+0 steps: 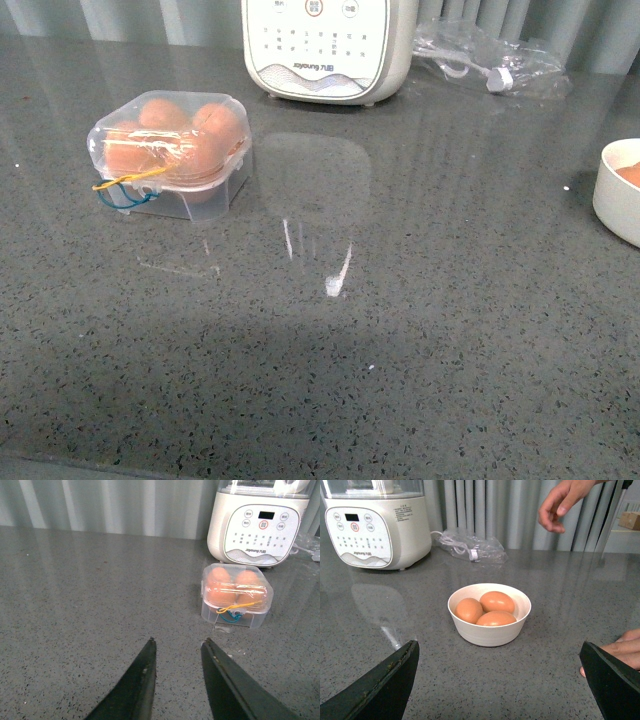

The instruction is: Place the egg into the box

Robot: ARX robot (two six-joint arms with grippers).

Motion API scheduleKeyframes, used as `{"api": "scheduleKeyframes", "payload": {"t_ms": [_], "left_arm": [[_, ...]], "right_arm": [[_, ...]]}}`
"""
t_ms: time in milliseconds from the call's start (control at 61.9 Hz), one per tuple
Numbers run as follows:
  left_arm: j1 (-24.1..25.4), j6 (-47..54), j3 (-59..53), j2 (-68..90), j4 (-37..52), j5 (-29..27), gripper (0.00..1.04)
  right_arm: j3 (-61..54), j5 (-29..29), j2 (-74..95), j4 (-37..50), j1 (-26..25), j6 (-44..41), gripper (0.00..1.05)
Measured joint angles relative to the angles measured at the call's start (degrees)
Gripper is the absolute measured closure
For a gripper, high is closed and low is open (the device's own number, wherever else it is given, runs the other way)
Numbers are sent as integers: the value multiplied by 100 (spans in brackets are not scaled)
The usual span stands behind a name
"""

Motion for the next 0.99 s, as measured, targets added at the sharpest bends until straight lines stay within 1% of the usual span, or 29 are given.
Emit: {"api": "scheduleKeyframes", "payload": {"t_ms": [81, 178, 372, 436, 986], "left_arm": [[0, 0, 0, 0, 0, 0, 56], [0, 0, 0, 0, 0, 0, 37], [0, 2, 0, 0, 0, 0, 6], [0, 2, 0, 0, 0, 0, 8], [0, 2, 0, 0, 0, 0, 7]], "right_arm": [[0, 0, 0, 0, 0, 0, 7], [0, 0, 0, 0, 0, 0, 7], [0, 0, 0, 0, 0, 0, 7], [0, 0, 0, 0, 0, 0, 7], [0, 0, 0, 0, 0, 0, 7]]}}
